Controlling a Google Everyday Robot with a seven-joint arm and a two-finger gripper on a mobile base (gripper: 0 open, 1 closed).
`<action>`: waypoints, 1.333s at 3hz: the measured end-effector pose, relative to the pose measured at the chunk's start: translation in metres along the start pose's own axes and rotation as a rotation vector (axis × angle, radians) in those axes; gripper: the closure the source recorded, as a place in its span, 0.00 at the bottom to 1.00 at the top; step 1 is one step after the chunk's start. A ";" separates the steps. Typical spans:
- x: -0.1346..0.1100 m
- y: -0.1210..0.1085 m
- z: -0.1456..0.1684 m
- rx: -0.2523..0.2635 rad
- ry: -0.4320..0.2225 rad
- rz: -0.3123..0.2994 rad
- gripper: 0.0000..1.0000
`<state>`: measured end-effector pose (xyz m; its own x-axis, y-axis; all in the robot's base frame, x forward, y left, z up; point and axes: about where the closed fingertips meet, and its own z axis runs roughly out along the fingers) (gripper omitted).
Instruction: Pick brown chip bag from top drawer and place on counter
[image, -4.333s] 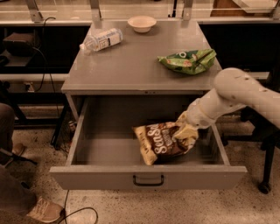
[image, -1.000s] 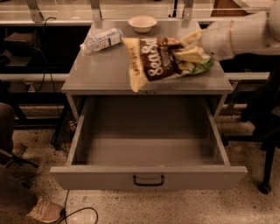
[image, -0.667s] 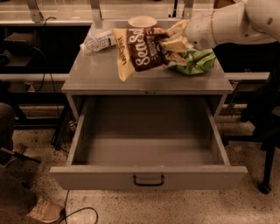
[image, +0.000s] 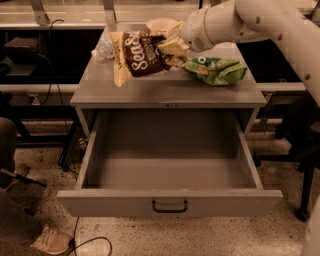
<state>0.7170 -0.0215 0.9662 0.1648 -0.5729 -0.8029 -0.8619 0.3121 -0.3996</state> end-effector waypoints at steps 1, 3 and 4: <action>0.006 -0.002 0.029 -0.007 0.044 0.036 1.00; 0.028 -0.016 0.048 0.023 0.123 0.100 0.51; 0.033 -0.020 0.046 0.028 0.140 0.111 0.28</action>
Offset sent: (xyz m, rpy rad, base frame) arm 0.0480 0.0182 -0.0391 -0.0566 0.1031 -0.1312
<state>0.7616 -0.0117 0.9266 -0.0003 -0.6329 -0.7742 -0.8571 0.3990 -0.3258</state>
